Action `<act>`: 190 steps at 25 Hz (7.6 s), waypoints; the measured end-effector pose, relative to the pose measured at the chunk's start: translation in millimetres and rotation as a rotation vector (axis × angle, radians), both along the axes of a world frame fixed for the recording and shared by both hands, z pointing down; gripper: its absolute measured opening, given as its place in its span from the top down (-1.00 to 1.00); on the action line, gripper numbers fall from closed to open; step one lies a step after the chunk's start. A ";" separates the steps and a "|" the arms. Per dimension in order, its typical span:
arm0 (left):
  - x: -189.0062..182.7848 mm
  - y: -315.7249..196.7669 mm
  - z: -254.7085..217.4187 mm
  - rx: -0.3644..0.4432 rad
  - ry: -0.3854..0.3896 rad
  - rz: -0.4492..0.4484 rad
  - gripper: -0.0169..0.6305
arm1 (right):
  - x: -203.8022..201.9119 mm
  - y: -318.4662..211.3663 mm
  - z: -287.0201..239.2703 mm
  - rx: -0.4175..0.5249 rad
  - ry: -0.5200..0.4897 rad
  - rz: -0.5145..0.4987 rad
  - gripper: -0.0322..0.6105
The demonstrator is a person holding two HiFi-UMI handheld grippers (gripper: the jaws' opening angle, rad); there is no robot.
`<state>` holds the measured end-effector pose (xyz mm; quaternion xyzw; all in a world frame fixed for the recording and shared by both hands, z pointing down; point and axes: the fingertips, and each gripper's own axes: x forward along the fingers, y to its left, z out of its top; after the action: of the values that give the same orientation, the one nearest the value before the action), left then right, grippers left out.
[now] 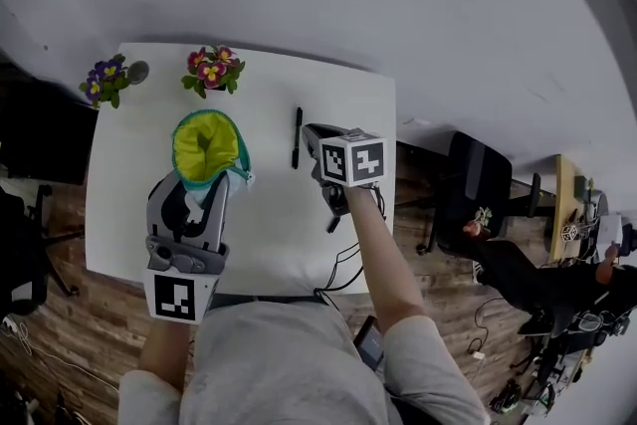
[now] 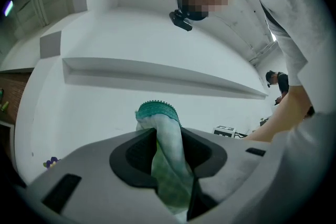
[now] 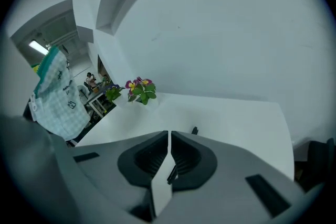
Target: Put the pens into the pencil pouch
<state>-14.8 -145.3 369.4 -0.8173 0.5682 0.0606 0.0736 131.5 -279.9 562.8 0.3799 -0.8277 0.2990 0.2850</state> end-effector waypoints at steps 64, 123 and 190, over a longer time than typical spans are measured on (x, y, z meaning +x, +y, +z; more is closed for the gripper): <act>-5.7 0.0 11.4 -0.093 -0.002 0.240 0.50 | -49.7 44.1 -211.4 0.572 -0.453 0.157 0.68; -14.2 17.0 -21.0 0.001 0.069 0.250 0.54 | -149.6 125.2 -263.7 0.823 -0.467 -0.259 0.68; -33.9 10.6 -31.5 0.107 -0.023 0.261 0.59 | -163.0 115.4 -270.0 0.662 -0.387 -0.278 0.42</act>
<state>-48.8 -134.7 337.9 -0.8799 0.4520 0.0907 0.1149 -31.4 -164.4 292.8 0.2724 -0.9610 0.0410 0.0240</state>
